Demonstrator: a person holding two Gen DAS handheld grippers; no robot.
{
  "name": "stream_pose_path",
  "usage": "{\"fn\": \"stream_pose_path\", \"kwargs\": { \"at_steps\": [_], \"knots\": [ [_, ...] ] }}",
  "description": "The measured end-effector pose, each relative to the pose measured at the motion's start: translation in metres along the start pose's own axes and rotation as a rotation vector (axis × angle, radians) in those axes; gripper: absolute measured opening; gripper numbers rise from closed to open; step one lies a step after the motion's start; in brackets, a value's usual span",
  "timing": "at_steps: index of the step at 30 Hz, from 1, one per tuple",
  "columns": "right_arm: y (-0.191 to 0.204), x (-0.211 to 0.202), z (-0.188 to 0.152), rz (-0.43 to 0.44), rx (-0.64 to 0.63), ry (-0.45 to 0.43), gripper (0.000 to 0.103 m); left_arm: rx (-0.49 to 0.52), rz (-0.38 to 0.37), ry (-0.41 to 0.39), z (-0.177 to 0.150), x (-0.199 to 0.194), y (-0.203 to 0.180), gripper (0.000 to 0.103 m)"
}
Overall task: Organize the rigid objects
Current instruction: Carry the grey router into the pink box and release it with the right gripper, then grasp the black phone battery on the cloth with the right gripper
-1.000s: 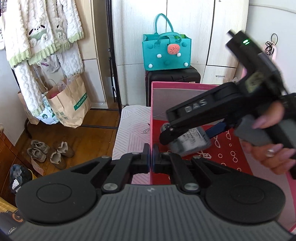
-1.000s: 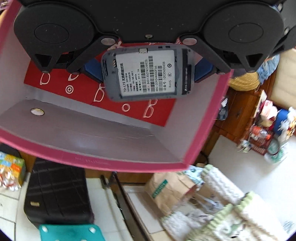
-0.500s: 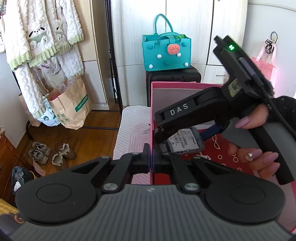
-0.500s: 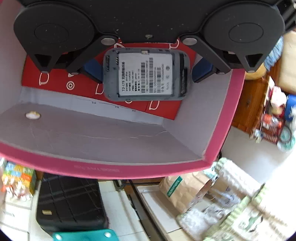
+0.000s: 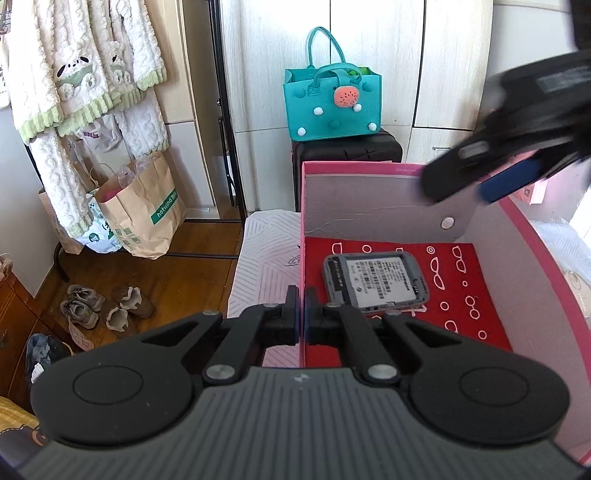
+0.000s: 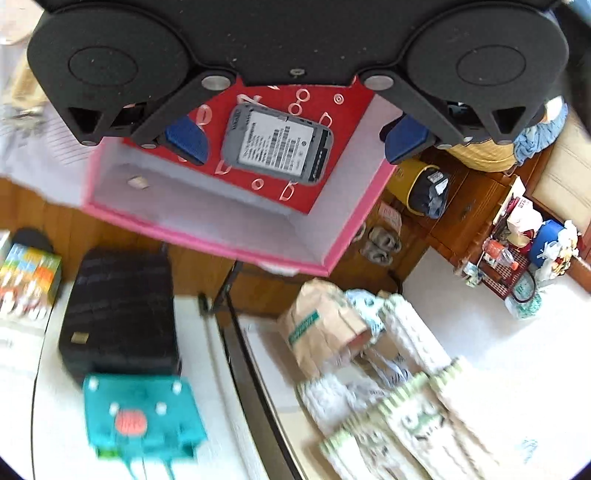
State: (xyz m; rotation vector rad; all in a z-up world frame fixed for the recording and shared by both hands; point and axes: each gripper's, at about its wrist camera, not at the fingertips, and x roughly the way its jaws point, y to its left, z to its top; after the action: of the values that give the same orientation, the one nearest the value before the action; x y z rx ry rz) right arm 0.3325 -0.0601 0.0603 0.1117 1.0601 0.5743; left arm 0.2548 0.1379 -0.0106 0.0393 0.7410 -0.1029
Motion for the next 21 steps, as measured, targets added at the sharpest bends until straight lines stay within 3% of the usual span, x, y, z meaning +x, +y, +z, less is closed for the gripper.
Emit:
{"fn": "stream_pose_path", "kwargs": {
  "at_steps": [7,12,15,21],
  "knots": [
    [-0.018,-0.073,-0.035,-0.033,-0.036,-0.102,0.103,0.008,0.009,0.0,0.0,0.0,-0.003,0.002],
    [-0.048,-0.098,-0.063,-0.06,0.014,-0.1,0.103,0.014,0.016,0.0,0.0,0.0,-0.006,0.002],
    [-0.065,-0.103,-0.082,-0.09,0.029,-0.093,0.102,0.015,0.018,0.001,0.001,0.0,-0.006,0.002],
    [-0.086,-0.086,-0.123,-0.122,0.0,-0.063,0.087,0.028,0.029,0.001,0.001,0.0,-0.006,0.002]
  ]
}}
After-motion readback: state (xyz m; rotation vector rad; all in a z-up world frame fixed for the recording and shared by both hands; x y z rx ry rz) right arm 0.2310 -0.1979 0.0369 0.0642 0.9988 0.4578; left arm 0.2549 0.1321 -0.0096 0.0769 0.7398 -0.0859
